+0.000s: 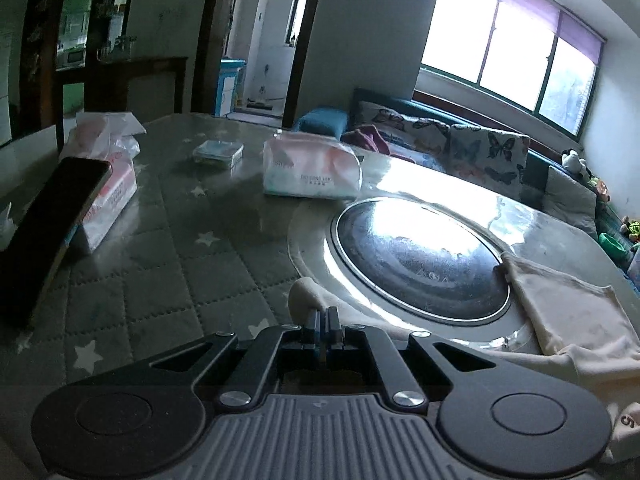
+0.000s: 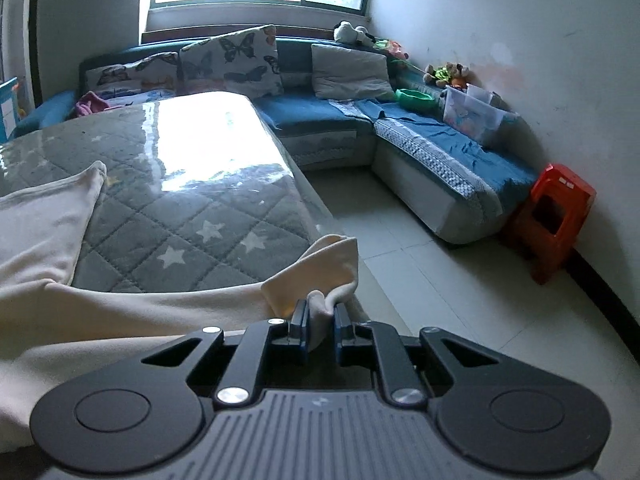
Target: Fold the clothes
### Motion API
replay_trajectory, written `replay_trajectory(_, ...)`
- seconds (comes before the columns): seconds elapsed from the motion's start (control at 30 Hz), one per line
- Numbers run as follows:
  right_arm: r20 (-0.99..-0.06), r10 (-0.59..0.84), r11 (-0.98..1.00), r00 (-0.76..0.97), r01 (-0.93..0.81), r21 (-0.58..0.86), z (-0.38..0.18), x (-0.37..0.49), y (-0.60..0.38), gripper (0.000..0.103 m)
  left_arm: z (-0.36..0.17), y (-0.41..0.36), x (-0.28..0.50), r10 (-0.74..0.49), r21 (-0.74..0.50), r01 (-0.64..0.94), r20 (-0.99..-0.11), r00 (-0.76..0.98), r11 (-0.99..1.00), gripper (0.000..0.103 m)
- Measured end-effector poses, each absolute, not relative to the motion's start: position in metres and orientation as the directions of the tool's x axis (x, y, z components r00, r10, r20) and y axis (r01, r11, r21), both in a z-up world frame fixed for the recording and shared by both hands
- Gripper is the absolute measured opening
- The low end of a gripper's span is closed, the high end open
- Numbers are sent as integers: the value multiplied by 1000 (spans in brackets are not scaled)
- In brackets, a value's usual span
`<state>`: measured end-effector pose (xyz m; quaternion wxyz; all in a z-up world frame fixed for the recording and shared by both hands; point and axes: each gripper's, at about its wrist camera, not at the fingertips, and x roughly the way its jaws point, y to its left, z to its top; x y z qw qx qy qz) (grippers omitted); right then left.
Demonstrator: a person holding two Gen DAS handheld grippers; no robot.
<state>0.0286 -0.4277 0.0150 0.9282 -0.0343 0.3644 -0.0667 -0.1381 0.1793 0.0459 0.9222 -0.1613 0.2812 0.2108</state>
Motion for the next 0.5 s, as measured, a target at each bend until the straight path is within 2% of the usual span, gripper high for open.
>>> replay_trajectory(0.07, -671, -152, 988, 726, 112, -103, 15, 30, -430, 12, 43, 180, -136, 299, -176, -486, -598, 744, 856, 2)
replay_trajectory(0.17, -663, -165, 986, 730, 122, -111, 16, 27, -432, 19, 43, 181, -137, 310, -173, -496, -597, 740, 851, 2)
replay_trajectory(0.37, -640, -218, 976, 737, 179, -125, 24, 19, -449, 19, 44, 186, -138, 335, -152, -513, -597, 729, 845, 2)
replay_trajectory(0.43, -629, -206, 978, 749, 167, -121, 27, 13, -448, 25, 43, 187, -138, 334, -152, -515, -602, 725, 844, 2)
replay_trajectory(0.5, -625, -161, 987, 764, 121, -106, 30, 7, -441, 36, 42, 187, -137, 338, -145, -519, -608, 718, 842, 2)
